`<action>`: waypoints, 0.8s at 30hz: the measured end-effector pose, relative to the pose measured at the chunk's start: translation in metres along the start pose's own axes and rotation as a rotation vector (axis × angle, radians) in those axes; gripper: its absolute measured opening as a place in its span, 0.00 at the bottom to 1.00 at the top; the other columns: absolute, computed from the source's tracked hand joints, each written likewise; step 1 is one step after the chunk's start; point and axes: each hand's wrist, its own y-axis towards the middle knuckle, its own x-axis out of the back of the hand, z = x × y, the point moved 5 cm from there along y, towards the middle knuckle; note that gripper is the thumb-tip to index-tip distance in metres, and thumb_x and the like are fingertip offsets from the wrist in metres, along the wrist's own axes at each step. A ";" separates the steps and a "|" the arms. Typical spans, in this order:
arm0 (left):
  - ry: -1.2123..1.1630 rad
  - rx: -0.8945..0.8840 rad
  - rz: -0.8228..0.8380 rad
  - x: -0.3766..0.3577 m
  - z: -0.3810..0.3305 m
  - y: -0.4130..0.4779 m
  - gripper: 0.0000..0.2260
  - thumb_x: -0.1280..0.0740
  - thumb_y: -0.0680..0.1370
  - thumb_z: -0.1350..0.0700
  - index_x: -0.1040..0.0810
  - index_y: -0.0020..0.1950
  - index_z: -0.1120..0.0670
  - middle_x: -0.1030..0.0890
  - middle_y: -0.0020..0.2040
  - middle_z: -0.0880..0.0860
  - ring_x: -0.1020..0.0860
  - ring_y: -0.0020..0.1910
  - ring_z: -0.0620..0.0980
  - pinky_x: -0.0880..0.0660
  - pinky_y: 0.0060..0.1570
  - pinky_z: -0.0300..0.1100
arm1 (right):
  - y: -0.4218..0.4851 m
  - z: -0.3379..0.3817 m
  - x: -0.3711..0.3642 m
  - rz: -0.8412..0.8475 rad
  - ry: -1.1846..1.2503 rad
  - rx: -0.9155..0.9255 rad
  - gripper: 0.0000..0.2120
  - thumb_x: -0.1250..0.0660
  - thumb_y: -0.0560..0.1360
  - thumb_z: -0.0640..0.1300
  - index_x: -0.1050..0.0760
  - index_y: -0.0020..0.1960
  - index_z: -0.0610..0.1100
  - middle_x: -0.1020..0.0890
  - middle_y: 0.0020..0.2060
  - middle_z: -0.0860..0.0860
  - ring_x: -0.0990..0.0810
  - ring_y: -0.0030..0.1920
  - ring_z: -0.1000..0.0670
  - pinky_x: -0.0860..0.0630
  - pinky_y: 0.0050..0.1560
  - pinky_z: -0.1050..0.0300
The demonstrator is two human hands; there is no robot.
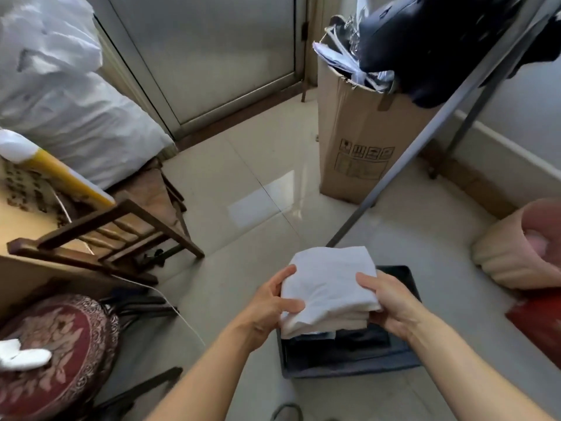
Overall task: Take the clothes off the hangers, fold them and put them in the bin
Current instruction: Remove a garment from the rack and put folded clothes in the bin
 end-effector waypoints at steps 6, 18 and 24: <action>0.057 0.099 -0.047 0.014 0.107 0.067 0.33 0.32 0.71 0.70 0.32 0.70 0.43 0.29 0.65 0.46 0.26 0.63 0.51 0.24 0.59 0.45 | 0.082 -0.099 0.024 -0.074 -0.051 -0.135 0.11 0.38 0.79 0.37 0.23 0.59 0.41 0.16 0.47 0.41 0.19 0.45 0.40 0.23 0.42 0.51; 0.256 -0.179 -0.274 0.029 0.189 0.182 0.36 0.35 0.66 0.62 0.35 0.72 0.42 0.30 0.70 0.40 0.30 0.68 0.41 0.30 0.68 0.42 | 0.214 -0.155 0.042 -0.122 -0.134 0.041 0.12 0.36 0.75 0.34 0.22 0.55 0.46 0.16 0.49 0.44 0.18 0.50 0.41 0.22 0.44 0.50; 0.434 0.059 -0.218 0.025 0.234 0.240 0.33 0.39 0.75 0.69 0.39 0.77 0.49 0.41 0.74 0.51 0.37 0.72 0.51 0.36 0.69 0.38 | 0.269 -0.216 0.059 -0.269 -0.306 -0.035 0.18 0.40 0.74 0.30 0.27 0.62 0.40 0.21 0.47 0.47 0.22 0.45 0.46 0.23 0.40 0.54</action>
